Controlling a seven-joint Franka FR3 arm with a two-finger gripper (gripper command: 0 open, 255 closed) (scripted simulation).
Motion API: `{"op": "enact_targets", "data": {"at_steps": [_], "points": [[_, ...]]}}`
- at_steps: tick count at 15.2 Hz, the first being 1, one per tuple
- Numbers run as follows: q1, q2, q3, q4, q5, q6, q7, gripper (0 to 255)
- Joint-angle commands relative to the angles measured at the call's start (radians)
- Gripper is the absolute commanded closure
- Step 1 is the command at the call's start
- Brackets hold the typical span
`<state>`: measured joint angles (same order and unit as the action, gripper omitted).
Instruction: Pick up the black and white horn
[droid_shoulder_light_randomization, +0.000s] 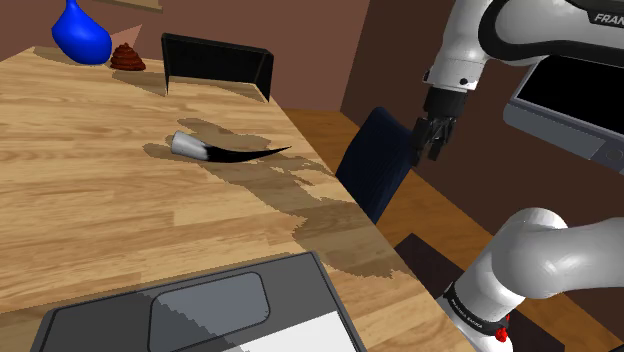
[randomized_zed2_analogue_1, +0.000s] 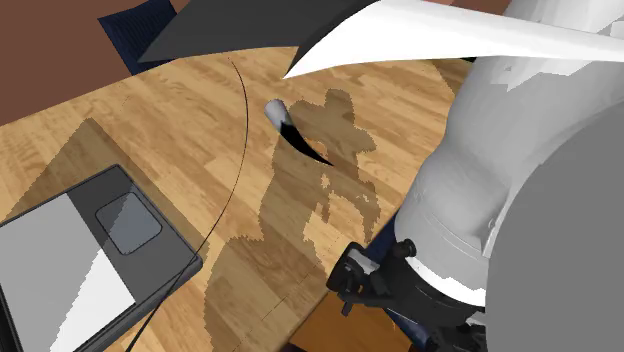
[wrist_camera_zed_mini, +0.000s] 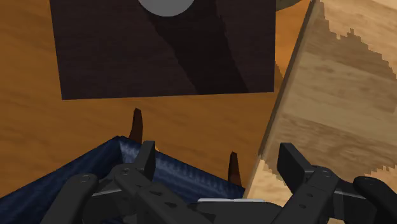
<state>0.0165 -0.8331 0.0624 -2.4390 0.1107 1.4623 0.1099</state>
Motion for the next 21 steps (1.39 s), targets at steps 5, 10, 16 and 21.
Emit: {"op": "enact_targets", "data": {"at_steps": [5,10,16,21], "points": [[0.031,0.156,0.004,0.063,-0.011,0.103,-0.082,0],[0.067,0.349,0.017,0.168,-0.022,0.203,-0.176,0],[0.107,0.570,0.044,0.329,-0.039,0.282,-0.275,0],[0.138,0.748,0.074,0.487,-0.060,0.316,-0.347,0]]}}
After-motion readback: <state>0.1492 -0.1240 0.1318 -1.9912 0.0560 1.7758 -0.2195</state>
